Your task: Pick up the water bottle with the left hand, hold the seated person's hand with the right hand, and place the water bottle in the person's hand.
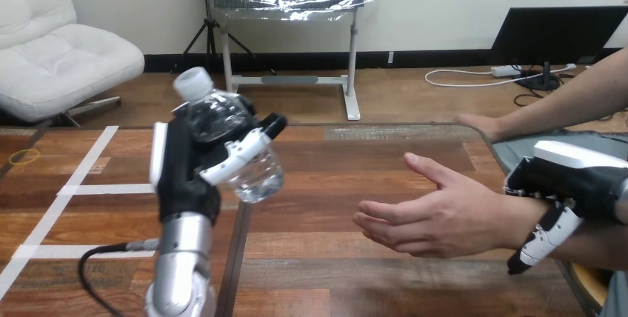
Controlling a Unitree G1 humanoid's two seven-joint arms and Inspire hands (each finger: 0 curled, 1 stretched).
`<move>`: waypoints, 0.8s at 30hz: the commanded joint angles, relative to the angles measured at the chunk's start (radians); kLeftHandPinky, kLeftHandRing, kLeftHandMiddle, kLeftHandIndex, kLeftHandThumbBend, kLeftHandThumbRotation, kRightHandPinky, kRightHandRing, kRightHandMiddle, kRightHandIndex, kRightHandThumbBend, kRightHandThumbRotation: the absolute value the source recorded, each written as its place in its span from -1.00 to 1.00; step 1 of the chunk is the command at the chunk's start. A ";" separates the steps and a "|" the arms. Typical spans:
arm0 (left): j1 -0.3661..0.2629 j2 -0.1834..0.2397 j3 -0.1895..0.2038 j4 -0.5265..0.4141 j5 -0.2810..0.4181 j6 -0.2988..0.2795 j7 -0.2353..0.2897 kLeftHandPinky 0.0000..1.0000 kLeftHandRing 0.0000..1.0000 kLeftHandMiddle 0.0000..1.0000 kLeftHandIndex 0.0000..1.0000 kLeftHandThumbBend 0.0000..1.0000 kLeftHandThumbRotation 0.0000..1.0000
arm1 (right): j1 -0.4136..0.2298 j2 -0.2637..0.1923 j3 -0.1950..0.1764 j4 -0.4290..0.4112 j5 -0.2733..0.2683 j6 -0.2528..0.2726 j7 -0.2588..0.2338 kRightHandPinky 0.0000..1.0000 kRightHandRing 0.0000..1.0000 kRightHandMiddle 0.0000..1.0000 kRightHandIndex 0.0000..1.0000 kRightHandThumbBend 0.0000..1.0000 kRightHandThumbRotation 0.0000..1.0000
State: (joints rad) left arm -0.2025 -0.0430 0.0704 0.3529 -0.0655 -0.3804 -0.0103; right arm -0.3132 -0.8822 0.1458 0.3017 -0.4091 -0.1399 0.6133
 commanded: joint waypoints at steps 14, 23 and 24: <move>-0.219 -0.043 -0.030 0.179 0.017 -0.071 0.007 -0.42 -0.32 -0.23 -0.24 0.40 -1.00 | -0.151 0.101 0.048 0.006 -0.008 0.034 0.004 -0.74 -0.61 -0.44 -0.35 0.81 -0.67; -0.266 -0.061 -0.029 0.249 0.020 -0.099 0.010 -0.41 -0.32 -0.23 -0.24 0.43 -1.00 | -0.191 0.126 0.068 -0.005 -0.027 0.045 0.010 -0.76 -0.63 -0.45 -0.35 0.81 -0.67; -0.269 -0.063 -0.028 0.254 0.019 -0.101 0.009 -0.41 -0.32 -0.22 -0.23 0.43 -1.00 | -0.194 0.128 0.070 -0.004 -0.028 0.045 0.010 -0.76 -0.63 -0.45 -0.35 0.81 -0.67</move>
State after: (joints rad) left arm -0.3641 -0.0904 0.0452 0.5945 -0.0460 -0.4329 -0.0048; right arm -0.4226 -0.8056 0.1945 0.3137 -0.4353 -0.1033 0.6238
